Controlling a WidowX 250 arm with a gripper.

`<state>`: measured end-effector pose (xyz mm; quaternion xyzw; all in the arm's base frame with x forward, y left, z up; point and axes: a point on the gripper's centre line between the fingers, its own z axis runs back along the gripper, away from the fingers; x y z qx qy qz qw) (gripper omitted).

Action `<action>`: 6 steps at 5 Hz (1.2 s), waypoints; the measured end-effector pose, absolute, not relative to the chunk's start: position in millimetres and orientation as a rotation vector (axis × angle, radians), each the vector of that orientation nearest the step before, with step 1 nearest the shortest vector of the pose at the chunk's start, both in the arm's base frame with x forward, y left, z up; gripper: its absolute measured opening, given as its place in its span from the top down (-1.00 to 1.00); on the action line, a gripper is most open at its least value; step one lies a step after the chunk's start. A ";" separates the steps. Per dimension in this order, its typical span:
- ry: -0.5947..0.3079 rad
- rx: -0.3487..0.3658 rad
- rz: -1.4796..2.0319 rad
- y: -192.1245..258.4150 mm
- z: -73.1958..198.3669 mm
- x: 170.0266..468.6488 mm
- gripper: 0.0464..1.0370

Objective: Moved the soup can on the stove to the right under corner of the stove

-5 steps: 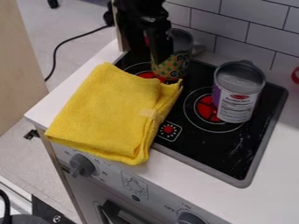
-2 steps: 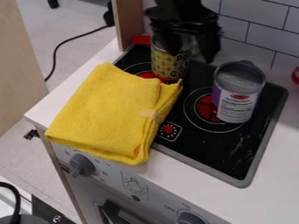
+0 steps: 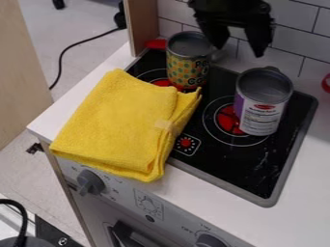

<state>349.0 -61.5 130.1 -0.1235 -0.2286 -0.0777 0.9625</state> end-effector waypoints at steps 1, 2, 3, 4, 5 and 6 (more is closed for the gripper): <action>-0.434 -0.268 -0.172 -75.3 125.8 366.4 -0.92; -0.415 -0.278 -0.136 -81.6 126.0 376.7 -0.92; -0.362 -0.208 -0.022 -86.5 111.2 377.5 -0.92; -0.352 -0.189 0.021 -94.5 106.9 373.3 -0.92; -0.334 -0.199 0.068 -96.2 103.3 370.2 -0.92; -0.314 -0.186 0.138 -97.4 87.8 371.1 -0.92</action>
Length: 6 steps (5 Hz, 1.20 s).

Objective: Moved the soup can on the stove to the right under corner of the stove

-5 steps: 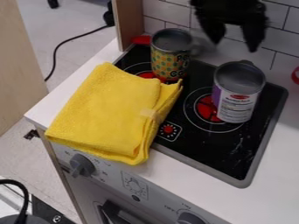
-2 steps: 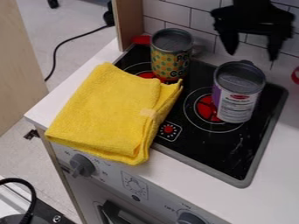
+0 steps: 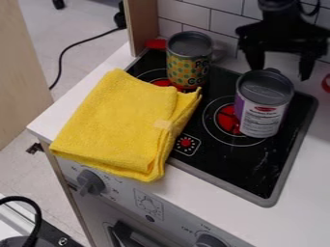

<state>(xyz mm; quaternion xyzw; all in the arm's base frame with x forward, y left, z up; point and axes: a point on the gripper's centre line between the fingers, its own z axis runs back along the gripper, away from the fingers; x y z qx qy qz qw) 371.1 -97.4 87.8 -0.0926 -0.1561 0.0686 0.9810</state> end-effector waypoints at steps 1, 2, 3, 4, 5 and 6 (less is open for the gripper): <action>-0.299 -0.166 0.141 -93.9 83.8 368.3 -0.92; -0.211 -0.142 0.142 -86.3 74.0 350.5 -0.92; -0.138 -0.136 0.146 -85.4 79.9 336.0 -0.92; -0.131 -0.115 0.193 -88.5 76.0 322.8 -0.92; -0.136 -0.086 0.198 -96.4 72.0 304.4 -0.92; -0.123 -0.084 0.186 -101.5 68.8 287.7 -0.92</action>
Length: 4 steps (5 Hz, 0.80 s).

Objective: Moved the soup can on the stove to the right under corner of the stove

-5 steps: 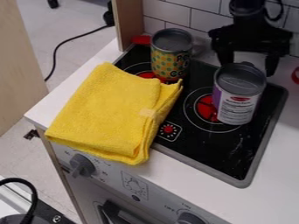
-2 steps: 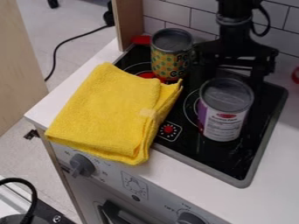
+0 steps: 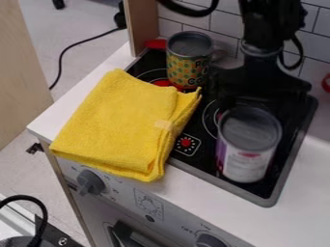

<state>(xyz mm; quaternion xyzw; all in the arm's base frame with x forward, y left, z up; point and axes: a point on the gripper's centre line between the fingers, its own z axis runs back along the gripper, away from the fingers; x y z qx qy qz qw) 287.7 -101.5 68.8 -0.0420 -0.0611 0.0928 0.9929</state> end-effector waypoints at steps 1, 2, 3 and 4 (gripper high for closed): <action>-0.132 -0.087 0.214 -110.2 66.1 274.8 -0.92; -0.151 -0.092 0.226 -121.1 64.0 271.8 -0.92; -0.164 -0.101 0.245 -121.6 65.1 274.6 -0.92; -0.188 -0.105 0.261 -116.7 70.4 283.8 -0.92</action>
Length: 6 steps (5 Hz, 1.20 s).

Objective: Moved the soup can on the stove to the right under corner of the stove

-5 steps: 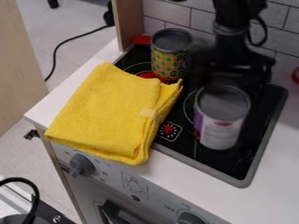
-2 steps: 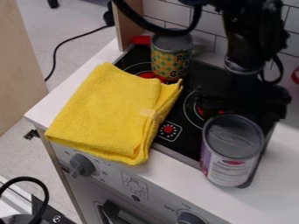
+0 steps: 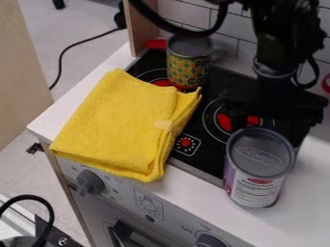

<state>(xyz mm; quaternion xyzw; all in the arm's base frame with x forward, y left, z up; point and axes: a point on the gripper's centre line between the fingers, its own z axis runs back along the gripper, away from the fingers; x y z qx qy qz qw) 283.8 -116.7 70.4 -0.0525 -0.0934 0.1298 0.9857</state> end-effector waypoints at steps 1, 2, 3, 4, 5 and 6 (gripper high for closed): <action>-0.220 -0.114 0.256 -111.9 82.4 297.9 -0.92; -0.251 -0.101 0.255 -107.1 89.9 312.9 -0.92; -0.204 -0.080 0.157 -95.6 96.7 315.3 -0.92; -0.130 -0.012 -0.028 -76.7 96.7 307.1 -0.92; -0.098 0.048 -0.064 -52.5 103.5 308.5 -0.92; -0.085 0.044 -0.019 -15.7 110.5 307.6 -0.92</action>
